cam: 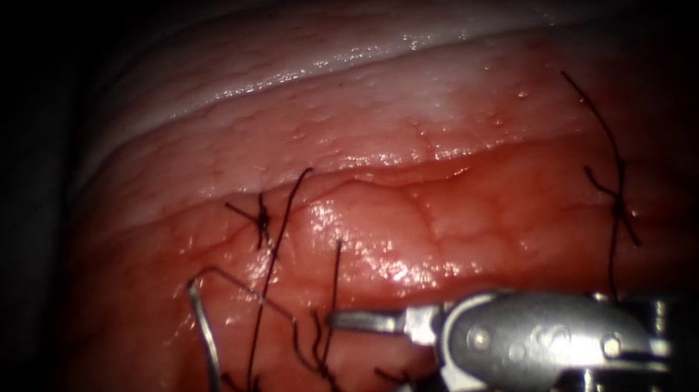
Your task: Wound Closure
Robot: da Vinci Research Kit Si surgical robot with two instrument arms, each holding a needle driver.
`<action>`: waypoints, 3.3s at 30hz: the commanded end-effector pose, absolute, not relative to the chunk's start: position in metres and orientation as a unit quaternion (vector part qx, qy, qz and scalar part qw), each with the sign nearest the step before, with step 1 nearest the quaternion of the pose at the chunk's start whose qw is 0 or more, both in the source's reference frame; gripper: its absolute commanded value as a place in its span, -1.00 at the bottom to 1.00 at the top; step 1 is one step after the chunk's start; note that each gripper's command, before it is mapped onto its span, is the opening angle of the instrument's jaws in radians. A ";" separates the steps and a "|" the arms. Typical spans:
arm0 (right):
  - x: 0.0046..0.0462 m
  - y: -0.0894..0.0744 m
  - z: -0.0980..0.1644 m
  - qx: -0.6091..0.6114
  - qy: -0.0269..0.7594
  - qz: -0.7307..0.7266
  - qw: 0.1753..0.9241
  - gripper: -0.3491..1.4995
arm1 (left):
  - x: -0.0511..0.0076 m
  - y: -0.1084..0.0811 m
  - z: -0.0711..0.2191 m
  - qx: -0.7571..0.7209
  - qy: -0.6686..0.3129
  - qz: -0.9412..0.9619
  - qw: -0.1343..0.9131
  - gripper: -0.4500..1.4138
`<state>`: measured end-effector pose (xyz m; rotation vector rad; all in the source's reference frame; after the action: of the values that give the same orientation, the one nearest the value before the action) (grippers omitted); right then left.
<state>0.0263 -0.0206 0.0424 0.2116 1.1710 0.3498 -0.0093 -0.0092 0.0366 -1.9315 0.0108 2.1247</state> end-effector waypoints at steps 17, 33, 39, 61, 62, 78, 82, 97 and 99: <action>0.0284 -0.017 0.051 0.063 0.497 0.140 0.854 0.07 | -0.0092 -0.007 0.038 -0.650 0.014 0.743 0.159 -1.00; 0.0261 -0.019 0.046 0.102 0.496 0.170 0.845 -1.00 | -0.0082 -0.006 0.039 -0.649 0.015 0.744 0.162 -1.00; 0.0252 -0.023 0.039 0.129 0.500 0.152 0.843 -1.00 | -0.0072 -0.005 0.041 -0.639 0.021 0.751 0.165 -1.00; 0.0258 -0.019 0.039 0.023 0.548 0.107 0.830 0.71 | 0.0006 -0.003 0.040 -0.614 0.050 0.760 0.210 -1.00; 0.0256 -0.019 0.039 0.020 0.545 0.107 0.831 0.69 | 0.0011 -0.003 0.040 -0.612 0.052 0.760 0.213 -1.00; 0.0269 -0.016 0.051 0.012 0.511 0.110 0.853 0.18 | 0.0017 -0.002 0.042 -0.596 0.070 0.768 0.224 -1.00; 0.0273 -0.016 0.051 0.023 0.517 0.113 0.848 -0.47 | 0.0017 -0.002 0.042 -0.596 0.070 0.768 0.223 -1.00; 0.0274 -0.017 0.050 0.079 0.499 0.150 0.850 -1.00 | 0.0013 -0.002 0.042 -0.599 0.070 0.767 0.222 -1.00; 0.0270 -0.018 0.049 0.086 0.501 0.150 0.848 -1.00 | 0.0013 -0.002 0.042 -0.599 0.069 0.766 0.221 -1.00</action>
<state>0.0263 -0.0176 0.0487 0.1822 1.0565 0.3149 0.0018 -0.0024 0.0413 -1.6568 0.1918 2.1174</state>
